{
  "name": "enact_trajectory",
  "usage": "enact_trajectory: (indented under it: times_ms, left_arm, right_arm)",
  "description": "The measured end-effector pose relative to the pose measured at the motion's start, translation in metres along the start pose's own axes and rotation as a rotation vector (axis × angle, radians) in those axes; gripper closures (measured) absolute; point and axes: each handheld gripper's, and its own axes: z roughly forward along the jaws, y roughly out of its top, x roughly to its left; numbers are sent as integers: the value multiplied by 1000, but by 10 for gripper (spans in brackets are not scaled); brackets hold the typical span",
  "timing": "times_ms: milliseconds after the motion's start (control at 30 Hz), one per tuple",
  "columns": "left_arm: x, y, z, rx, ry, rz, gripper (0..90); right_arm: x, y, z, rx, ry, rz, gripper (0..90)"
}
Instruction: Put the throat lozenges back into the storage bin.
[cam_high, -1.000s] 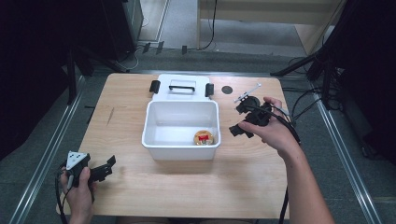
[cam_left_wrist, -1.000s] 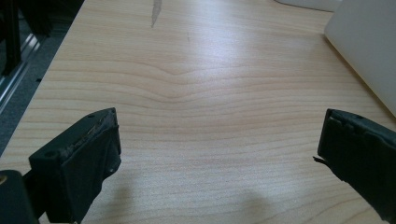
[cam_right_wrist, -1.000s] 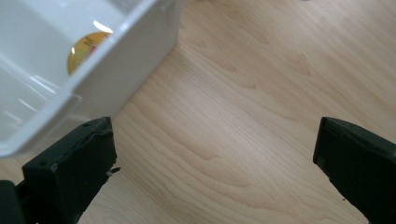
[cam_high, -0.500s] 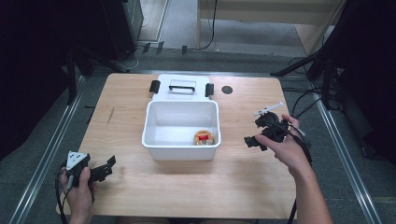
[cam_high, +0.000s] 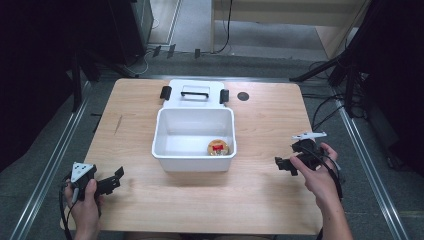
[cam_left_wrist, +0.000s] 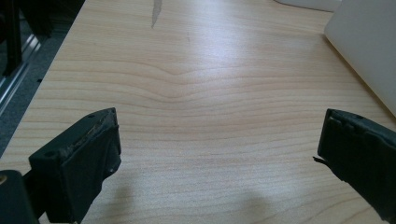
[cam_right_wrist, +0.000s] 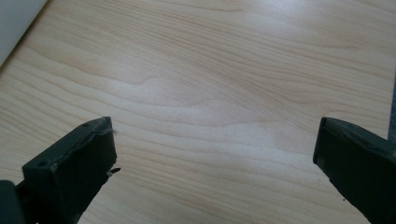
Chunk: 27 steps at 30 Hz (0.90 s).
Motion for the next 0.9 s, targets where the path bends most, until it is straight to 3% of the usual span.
enact_trajectory:
  times_ms: [433, 900]
  left_arm:
    - [0, 0, 0, 0, 0, 0, 0]
    - [0, 0, 0, 1, 0, 0, 0]
  right_arm:
    - [-32, -59, -3, -148, -11, 150, 0]
    - [-55, -110, -19, -255, -65, 208, 0]
